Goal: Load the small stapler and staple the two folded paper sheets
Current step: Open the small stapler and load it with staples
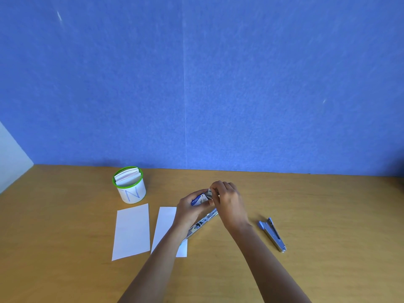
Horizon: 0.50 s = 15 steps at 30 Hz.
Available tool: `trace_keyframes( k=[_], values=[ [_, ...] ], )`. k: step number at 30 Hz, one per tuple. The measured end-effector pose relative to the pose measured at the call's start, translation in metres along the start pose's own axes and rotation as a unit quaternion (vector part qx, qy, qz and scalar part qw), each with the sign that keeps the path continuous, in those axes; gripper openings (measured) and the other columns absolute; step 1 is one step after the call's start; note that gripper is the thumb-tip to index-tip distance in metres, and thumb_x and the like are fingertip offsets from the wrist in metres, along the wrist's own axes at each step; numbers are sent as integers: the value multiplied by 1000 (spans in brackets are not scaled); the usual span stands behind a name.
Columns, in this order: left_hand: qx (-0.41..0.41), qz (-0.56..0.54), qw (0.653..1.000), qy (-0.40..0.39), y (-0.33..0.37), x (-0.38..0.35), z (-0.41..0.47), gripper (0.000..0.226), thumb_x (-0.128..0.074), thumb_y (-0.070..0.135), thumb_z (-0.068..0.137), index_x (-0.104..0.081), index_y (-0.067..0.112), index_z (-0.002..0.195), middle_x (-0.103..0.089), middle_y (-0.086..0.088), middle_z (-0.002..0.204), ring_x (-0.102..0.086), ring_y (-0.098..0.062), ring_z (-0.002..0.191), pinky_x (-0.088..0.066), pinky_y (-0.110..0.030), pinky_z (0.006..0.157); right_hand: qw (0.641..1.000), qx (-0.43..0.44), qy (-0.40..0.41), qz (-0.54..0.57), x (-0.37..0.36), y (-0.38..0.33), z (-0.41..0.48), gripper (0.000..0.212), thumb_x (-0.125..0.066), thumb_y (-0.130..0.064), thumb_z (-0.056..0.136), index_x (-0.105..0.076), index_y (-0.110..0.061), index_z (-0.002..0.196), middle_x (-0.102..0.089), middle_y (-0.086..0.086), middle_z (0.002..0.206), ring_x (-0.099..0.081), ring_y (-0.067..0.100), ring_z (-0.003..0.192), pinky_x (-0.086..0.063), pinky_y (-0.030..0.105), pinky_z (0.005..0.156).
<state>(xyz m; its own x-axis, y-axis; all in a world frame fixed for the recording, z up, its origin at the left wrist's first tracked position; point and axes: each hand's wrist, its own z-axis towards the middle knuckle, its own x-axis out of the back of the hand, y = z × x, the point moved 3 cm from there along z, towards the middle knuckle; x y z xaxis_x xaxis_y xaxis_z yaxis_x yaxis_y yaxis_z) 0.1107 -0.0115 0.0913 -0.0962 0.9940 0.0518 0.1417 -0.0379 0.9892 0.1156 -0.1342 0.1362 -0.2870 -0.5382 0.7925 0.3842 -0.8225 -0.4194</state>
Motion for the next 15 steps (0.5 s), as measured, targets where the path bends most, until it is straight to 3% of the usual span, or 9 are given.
trace_keyframes(
  k=[6,10,15],
  values=[
    [13,4,1000,-6,-1,-1,0,32,-79,26,73,-71,33,103,-72,13,91,-64,0,77,-45,-12,61,1000,3,7,-3,1,-1,0,13,-50,1,91,-64,-1,92,-66,11,83,-57,30,84,-43,34,64],
    [18,-16,1000,-3,0,-2,-1,26,-79,23,72,-72,38,92,-68,19,70,-57,7,56,-41,-7,50,1000,9,9,-1,2,-3,-3,14,-52,-4,92,-65,-4,97,-68,10,85,-58,29,83,-48,36,62],
    [17,-24,1000,-6,1,-2,-1,23,-77,24,71,-73,42,85,-71,18,74,-60,7,61,-43,-9,53,1000,18,-5,10,1,-5,-7,16,-49,-8,94,-64,-8,98,-67,6,88,-58,25,84,-49,38,65]
  ],
)
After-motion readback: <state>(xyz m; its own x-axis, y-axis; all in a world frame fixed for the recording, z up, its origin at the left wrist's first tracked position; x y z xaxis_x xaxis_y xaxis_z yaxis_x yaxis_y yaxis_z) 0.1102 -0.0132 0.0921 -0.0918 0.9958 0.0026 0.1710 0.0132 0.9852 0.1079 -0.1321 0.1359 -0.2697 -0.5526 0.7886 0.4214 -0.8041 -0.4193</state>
